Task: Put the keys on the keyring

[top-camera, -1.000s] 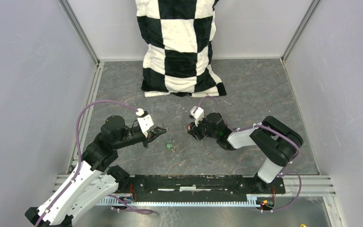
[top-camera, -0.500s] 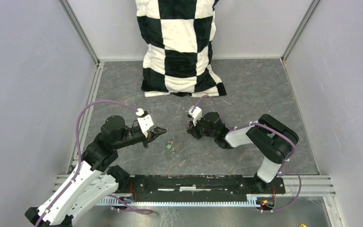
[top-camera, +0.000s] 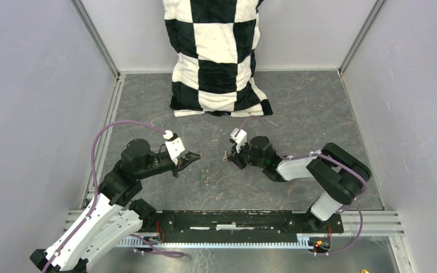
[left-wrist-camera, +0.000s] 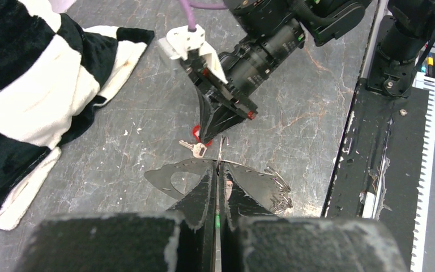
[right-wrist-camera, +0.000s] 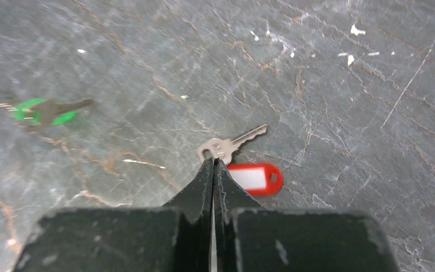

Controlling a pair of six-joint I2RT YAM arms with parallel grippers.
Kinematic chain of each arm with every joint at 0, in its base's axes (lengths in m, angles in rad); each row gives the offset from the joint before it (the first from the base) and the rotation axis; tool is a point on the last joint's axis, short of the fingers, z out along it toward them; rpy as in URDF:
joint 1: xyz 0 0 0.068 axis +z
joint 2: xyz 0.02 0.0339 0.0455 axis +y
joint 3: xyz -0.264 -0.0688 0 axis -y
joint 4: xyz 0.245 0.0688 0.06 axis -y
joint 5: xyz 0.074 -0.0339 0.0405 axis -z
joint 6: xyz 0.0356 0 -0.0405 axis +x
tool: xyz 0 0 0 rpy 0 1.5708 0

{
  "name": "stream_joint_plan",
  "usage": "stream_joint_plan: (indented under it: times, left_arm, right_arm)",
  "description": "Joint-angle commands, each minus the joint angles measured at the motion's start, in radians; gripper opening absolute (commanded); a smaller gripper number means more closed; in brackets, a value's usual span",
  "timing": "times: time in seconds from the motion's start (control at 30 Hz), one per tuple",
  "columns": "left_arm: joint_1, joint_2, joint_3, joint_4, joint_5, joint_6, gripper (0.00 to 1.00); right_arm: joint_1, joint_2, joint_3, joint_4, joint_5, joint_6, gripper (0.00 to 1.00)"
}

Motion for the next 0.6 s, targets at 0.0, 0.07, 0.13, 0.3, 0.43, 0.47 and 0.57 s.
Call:
stream_joint_plan:
  times: [0.0,0.07,0.13,0.3,0.43,0.47,0.57]
  left_arm:
    - [-0.001,0.002,-0.01,0.09,-0.019,-0.025,0.02]
    - [-0.001,0.006,-0.015,0.091,-0.02,-0.024,0.02]
    - [-0.001,0.007,-0.022,0.093,-0.011,-0.021,0.02]
    - [-0.001,0.013,-0.051,0.102,0.001,-0.004,0.02]
    - [-0.001,0.028,-0.061,0.112,0.006,-0.004,0.02]
    - [-0.001,0.028,-0.061,0.113,0.001,-0.004,0.02]
    - [-0.001,0.015,-0.066,0.119,0.009,-0.011,0.02]
  right_arm:
    - [-0.004,-0.14,-0.035,0.019,-0.086,0.033,0.0]
    - [-0.002,-0.199,-0.058,0.015,-0.13,0.064,0.0]
    - [0.012,-0.262,-0.077,0.0,-0.154,0.091,0.0]
    - [0.094,-0.438,-0.074,-0.097,-0.119,0.1,0.0]
    - [0.14,-0.543,-0.046,-0.181,-0.058,0.115,0.0]
    - [0.14,-0.56,-0.046,-0.215,-0.023,0.111,0.0]
    - [0.14,-0.554,-0.052,-0.345,0.149,0.071,0.22]
